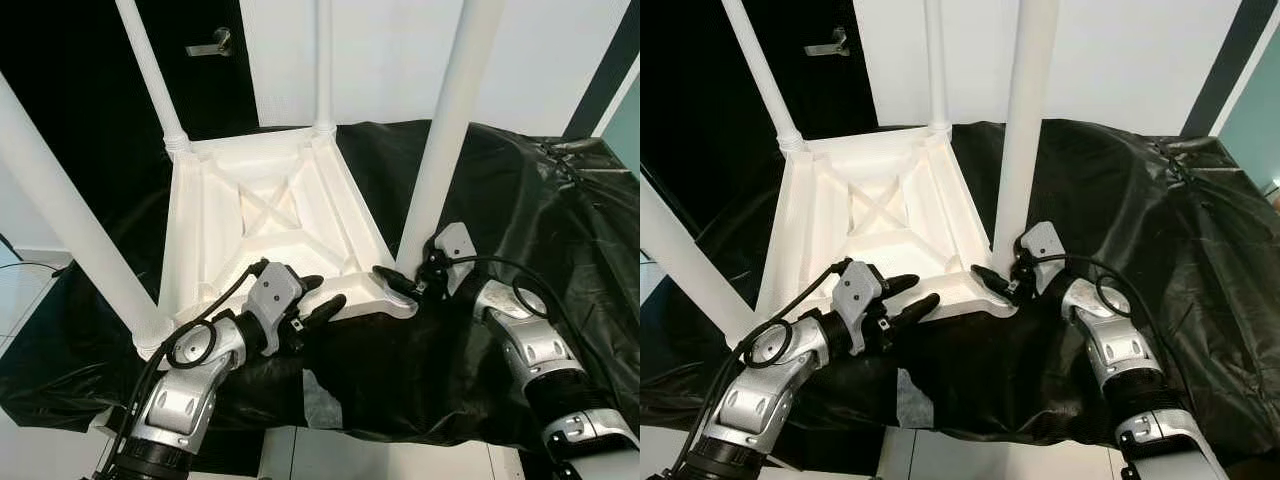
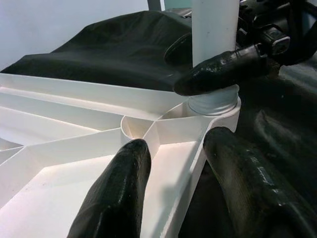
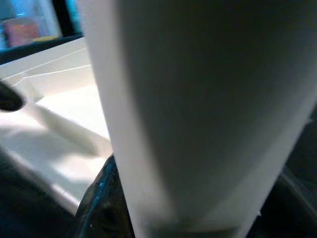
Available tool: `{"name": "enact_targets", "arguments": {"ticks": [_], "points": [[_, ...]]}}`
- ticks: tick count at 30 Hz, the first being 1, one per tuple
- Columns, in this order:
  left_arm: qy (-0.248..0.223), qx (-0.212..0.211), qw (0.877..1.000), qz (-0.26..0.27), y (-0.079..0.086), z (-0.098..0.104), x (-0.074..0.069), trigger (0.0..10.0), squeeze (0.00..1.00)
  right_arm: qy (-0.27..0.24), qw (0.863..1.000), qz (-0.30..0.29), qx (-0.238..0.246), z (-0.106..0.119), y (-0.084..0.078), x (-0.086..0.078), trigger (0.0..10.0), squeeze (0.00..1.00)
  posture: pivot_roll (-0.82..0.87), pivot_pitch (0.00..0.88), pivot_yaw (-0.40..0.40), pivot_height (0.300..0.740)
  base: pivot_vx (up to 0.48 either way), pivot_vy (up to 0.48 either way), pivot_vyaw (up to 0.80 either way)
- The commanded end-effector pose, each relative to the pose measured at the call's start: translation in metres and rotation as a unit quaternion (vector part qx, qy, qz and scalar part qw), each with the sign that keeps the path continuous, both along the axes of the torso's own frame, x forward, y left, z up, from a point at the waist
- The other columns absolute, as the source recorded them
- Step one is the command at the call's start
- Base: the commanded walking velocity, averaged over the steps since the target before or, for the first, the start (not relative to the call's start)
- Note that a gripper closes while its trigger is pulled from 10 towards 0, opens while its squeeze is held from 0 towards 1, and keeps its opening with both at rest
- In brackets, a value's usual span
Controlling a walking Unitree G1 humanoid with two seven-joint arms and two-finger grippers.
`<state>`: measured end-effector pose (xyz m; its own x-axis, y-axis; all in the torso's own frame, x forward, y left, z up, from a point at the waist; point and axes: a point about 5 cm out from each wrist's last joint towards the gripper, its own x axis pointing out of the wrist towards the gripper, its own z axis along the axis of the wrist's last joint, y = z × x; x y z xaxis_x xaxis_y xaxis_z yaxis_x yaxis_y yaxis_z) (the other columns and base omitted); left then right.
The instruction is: Building children table
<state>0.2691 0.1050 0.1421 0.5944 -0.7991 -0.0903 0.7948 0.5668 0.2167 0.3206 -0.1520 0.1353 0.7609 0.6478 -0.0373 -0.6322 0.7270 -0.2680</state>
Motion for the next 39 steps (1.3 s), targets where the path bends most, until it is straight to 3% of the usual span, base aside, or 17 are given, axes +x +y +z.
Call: {"name": "enact_targets", "arguments": {"ticks": [1, 10, 12, 14, 16, 23, 24, 39], "points": [[0.000, 0.007, 1.000, -0.001, -0.001, -0.003, -0.003, 10.0, 0.00, 0.003, 0.999, -0.039, -0.015, -0.009, 0.001, -0.004, 0.0, 0.00, 0.03, 0.000, -0.005, 0.740, 0.000, 0.000, 0.00], [0.003, 0.006, 1.000, -0.003, -0.002, -0.004, -0.005, 10.0, 0.00, -0.006, 0.994, -0.112, 0.014, -0.012, 0.007, -0.012, 0.0, 0.00, 0.02, 0.000, 0.000, 0.740, 0.000, 0.000, 0.00], [0.005, 0.006, 1.000, -0.005, -0.003, -0.005, -0.006, 10.0, 0.00, -0.009, 0.984, -0.178, 0.029, -0.014, 0.010, -0.016, 0.0, 0.00, 0.02, 0.000, -0.002, 0.740, 0.000, 0.000, 0.00], [0.005, 0.006, 1.000, -0.005, -0.003, -0.005, -0.006, 10.0, 0.00, -0.009, 0.984, -0.178, 0.029, -0.014, 0.010, -0.016, 0.0, 0.00, 0.02, 0.000, -0.002, 0.740, 0.000, 0.000, 0.00], [0.007, 0.005, 1.000, -0.005, -0.003, -0.006, -0.006, 10.0, 0.00, -0.014, 0.969, -0.242, 0.044, -0.016, 0.018, -0.022, 0.0, 0.00, 0.02, 0.000, -0.004, 0.740, 0.000, 0.000, 0.00], [0.005, 0.003, 1.000, -0.004, -0.005, -0.005, -0.005, 10.0, 0.00, -0.005, 0.953, -0.294, 0.068, -0.019, 0.036, -0.026, 0.0, 0.00, 0.03, 0.000, -0.009, 0.740, 0.000, 0.000, 0.00], [0.005, 0.002, 1.000, -0.004, -0.005, -0.005, -0.005, 10.0, 0.00, -0.011, 0.957, -0.281, 0.074, -0.016, 0.042, -0.028, 10.0, 0.00, 0.02, 0.000, -0.003, 0.740, 0.000, 0.000, 0.00], [0.002, 0.003, 1.000, -0.003, -0.005, -0.003, -0.003, 10.0, 0.00, -0.020, 0.957, -0.278, 0.084, -0.009, 0.041, -0.029, 10.0, 0.00, 0.02, 0.000, -0.004, 0.740, 0.000, 0.000, 0.00]]}}
